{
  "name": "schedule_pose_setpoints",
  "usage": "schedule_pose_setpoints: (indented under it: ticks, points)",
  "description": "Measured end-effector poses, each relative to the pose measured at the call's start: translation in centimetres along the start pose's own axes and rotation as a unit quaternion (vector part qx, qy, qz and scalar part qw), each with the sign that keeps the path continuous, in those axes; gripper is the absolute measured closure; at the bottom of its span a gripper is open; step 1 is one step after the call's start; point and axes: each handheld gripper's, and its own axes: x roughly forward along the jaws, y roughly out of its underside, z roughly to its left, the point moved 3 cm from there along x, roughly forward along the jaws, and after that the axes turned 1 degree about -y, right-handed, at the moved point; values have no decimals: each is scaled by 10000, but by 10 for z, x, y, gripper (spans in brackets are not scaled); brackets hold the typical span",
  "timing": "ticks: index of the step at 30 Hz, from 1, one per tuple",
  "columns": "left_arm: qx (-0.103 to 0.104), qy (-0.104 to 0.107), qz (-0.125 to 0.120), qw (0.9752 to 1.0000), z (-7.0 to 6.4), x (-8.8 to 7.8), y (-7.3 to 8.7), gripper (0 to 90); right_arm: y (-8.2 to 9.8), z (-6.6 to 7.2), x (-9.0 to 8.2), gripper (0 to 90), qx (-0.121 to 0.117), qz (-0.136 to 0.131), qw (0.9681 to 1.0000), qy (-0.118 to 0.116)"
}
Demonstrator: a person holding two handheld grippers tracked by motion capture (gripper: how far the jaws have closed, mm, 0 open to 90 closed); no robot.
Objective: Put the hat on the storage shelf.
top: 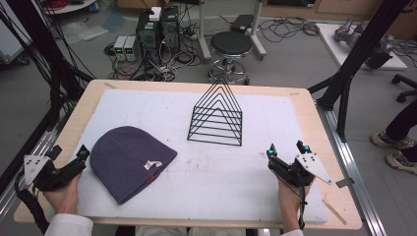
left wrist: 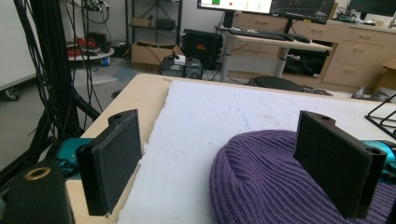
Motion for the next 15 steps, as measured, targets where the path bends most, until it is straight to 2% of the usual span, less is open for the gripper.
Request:
schedule_pose_setpoints:
  ticks: [15]
  points:
    - [-44,-24,0,10000,2,0,0,154,0,-1,0,110,15,4,10000,59]
